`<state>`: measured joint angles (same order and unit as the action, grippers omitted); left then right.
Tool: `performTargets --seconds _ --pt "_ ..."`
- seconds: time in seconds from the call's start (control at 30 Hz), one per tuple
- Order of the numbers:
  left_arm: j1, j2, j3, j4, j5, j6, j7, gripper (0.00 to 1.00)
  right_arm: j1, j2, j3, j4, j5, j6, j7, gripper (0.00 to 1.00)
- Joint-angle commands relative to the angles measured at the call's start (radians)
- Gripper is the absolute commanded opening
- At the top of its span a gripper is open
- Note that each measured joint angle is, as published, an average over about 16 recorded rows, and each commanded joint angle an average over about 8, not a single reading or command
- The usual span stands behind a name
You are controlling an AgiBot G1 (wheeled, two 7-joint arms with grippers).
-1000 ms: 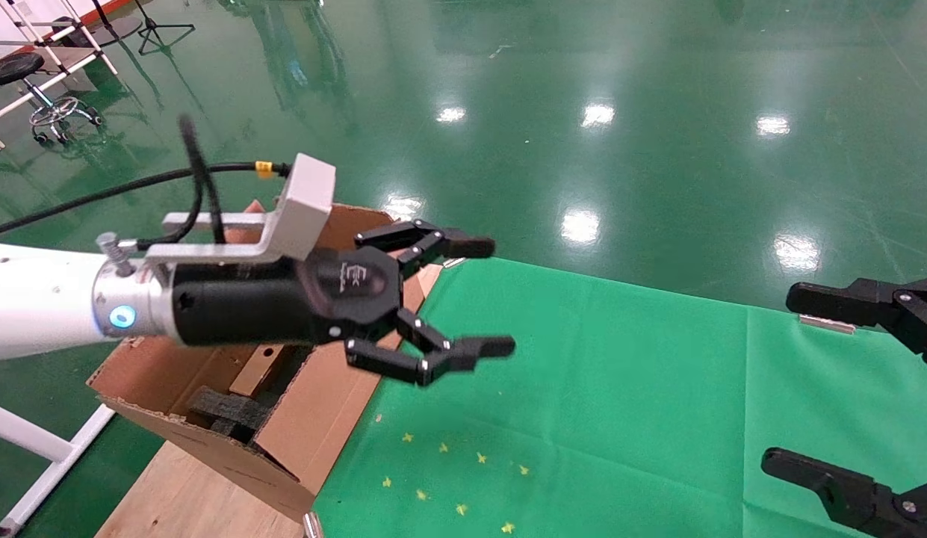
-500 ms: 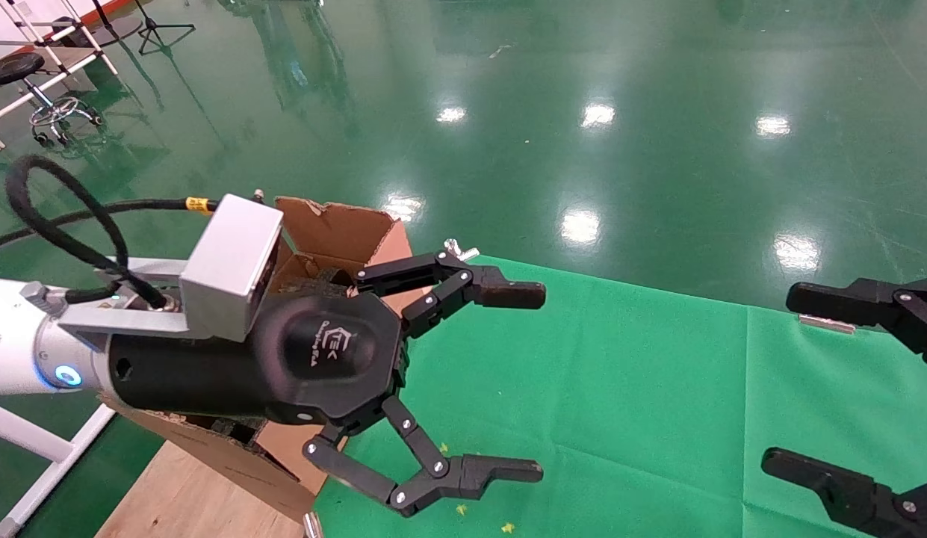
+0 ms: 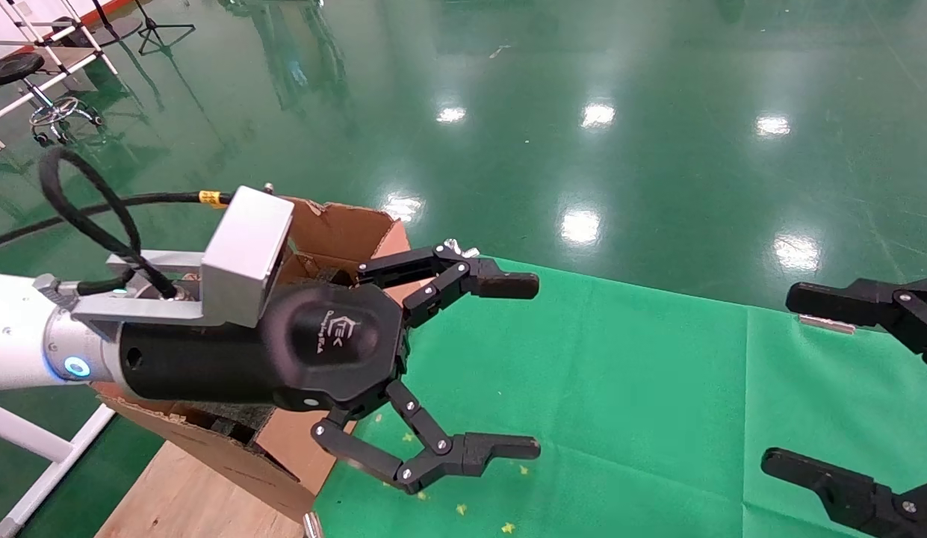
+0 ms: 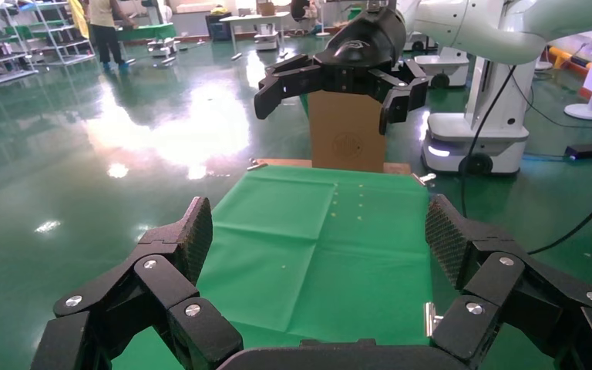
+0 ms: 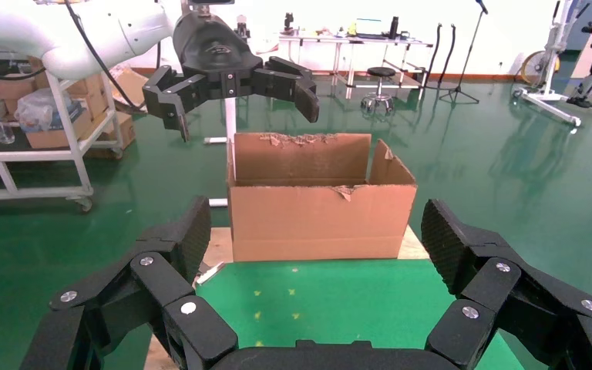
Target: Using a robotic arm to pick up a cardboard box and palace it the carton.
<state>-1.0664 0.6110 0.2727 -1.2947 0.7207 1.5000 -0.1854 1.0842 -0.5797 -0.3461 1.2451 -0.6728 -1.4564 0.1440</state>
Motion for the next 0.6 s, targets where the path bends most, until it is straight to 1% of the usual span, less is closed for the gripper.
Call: performTargets --seconds 0.03,0.6 --pt "-0.002 0.0 0.001 0.002 0.002 -0.001 -0.001 1.0 0.0 0.0 0.0 0.0 0.0 0.0 0.0 1.0" --pt "-0.007 0.0 0.006 0.009 0.008 -0.004 -0.002 1.0 0.0 0.0 0.0 0.0 0.0 0.0 0.0 1.0"
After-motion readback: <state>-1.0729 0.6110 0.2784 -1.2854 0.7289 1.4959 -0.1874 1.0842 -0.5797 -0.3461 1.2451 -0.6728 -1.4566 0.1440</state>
